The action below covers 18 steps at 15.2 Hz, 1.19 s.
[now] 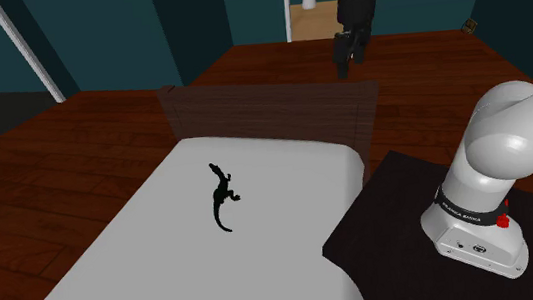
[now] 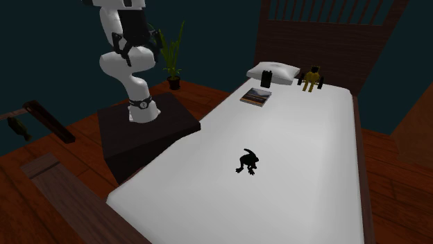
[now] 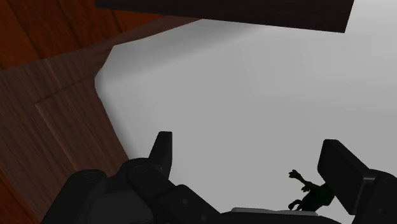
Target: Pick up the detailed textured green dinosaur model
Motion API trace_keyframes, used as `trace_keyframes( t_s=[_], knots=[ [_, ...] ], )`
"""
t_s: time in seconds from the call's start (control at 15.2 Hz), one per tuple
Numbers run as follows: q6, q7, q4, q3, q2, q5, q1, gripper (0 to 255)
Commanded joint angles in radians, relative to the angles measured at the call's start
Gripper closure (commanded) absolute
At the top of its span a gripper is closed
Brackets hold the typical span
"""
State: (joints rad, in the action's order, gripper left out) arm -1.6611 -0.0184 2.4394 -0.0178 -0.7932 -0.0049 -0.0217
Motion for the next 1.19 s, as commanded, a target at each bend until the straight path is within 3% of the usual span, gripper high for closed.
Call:
trace_keyframes(
  t_s=[0.0,0.66,1.12],
  knots=[
    [0.000,0.000,0.000,0.000,0.000,0.000,0.000,0],
    [-0.356,0.306,0.128,-0.217,0.151,0.078,-0.013,0],
    [-0.602,0.556,0.103,-0.385,0.379,0.039,0.030,0]
  ],
)
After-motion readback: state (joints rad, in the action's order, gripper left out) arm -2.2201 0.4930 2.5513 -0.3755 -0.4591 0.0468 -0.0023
